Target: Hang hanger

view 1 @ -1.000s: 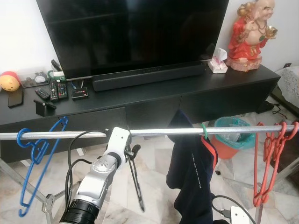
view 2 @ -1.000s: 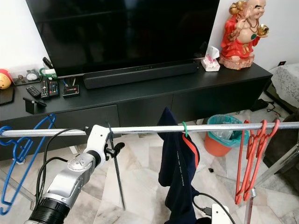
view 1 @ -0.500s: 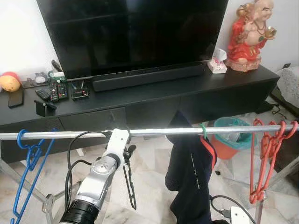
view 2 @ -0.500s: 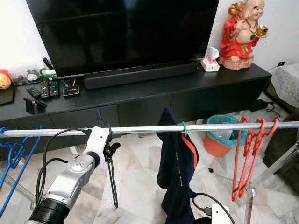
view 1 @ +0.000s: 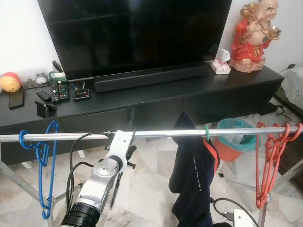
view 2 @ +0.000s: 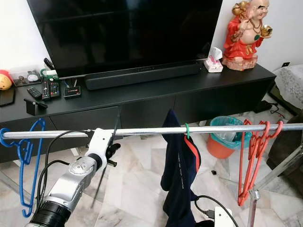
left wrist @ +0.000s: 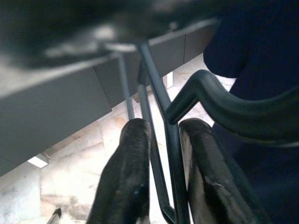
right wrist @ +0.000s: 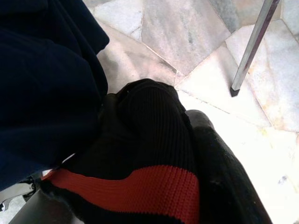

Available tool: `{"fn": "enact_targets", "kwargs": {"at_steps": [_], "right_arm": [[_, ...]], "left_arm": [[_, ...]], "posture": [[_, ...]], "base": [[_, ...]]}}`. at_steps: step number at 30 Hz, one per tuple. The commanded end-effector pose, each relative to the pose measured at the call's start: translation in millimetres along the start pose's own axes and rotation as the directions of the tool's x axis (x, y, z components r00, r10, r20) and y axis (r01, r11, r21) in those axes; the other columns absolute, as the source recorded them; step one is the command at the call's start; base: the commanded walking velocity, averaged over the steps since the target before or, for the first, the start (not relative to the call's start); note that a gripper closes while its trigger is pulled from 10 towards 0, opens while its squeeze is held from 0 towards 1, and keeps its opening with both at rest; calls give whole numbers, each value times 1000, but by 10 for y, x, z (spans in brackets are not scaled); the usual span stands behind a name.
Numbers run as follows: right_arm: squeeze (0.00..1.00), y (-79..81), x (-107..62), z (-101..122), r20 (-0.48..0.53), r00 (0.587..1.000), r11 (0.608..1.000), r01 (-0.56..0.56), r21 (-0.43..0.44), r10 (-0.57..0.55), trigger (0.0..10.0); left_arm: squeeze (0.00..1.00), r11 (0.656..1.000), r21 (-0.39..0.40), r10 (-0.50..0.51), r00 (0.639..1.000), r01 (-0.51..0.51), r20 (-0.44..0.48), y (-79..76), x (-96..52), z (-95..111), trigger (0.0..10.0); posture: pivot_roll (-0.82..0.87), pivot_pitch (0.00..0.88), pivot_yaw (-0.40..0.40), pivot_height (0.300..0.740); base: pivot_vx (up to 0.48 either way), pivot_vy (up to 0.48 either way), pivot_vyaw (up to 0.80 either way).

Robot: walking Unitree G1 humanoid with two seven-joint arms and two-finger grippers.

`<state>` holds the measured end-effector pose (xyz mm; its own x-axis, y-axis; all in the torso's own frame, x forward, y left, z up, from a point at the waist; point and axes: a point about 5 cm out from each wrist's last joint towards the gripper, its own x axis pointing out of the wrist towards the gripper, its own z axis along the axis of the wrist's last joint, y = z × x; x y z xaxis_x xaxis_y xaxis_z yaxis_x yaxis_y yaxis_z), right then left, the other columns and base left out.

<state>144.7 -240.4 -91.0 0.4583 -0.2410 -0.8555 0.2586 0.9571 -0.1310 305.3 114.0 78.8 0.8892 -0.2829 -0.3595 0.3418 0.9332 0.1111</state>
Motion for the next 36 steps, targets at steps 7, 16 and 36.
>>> {"fn": "enact_targets", "kwargs": {"at_steps": [7,16,36], "right_arm": [[0,3,3,24,8,1000,1000,-1,9,1,10000],[0,3,2,21,7,1000,1000,-1,11,1,10000],[0,-2,0,9,8,1000,1000,-2,17,2,10000]], "left_arm": [[0,999,52,-9,1000,10,-6,-26,3,-12,0],[0,996,62,-68,996,65,59,-88,-30,58,3412],[0,999,36,-34,991,30,128,168,-531,-109,10000]], "posture": [[118,0,-37,740],[120,0,-38,740],[137,0,-40,740]], "base": [[0,0,0],[0,0,0],[0,0,0]]}}
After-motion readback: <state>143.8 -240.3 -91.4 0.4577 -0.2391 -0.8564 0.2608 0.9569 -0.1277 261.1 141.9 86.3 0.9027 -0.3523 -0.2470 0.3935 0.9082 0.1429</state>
